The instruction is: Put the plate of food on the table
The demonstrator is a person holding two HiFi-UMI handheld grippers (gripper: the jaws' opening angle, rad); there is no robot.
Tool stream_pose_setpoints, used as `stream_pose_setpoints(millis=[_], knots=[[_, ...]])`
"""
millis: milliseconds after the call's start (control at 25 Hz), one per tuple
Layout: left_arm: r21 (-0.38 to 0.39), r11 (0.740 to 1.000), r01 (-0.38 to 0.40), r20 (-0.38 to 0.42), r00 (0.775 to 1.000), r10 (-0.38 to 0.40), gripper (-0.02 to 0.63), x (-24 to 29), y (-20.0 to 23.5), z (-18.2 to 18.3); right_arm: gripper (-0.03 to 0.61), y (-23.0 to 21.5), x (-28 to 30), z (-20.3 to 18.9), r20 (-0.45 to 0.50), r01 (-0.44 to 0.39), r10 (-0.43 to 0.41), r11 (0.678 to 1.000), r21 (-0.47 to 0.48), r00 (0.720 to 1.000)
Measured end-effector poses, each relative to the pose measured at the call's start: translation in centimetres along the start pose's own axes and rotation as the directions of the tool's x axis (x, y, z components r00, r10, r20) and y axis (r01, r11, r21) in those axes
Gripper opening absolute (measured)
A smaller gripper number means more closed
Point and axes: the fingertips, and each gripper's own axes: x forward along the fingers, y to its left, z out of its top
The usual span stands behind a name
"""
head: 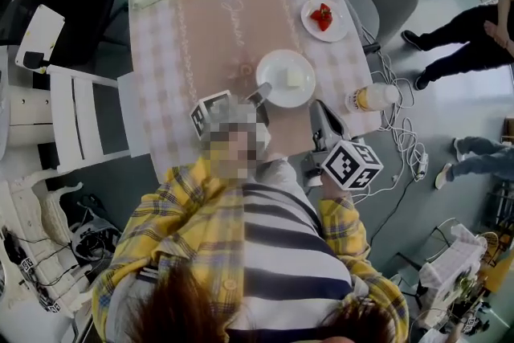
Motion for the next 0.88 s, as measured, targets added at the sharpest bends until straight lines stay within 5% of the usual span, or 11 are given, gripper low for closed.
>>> stream_pose_setpoints(millis=[360, 880], knots=[[-0.031, 0.999, -0.023, 0.093, 0.995, 0.025, 0.018, 4.1, -0.2, 0.4, 0.000, -2.5, 2.7, 2.1, -0.095, -0.094, 0.091, 0.995, -0.022, 0.991], [-0.034, 0.995, -0.096, 0.156, 0.983, 0.101, 0.021, 6.9, 0.5, 0.4, 0.000, -5.6, 4.9, 0.9, -0.170, 0.004, -0.015, 0.998, -0.064, 0.985]])
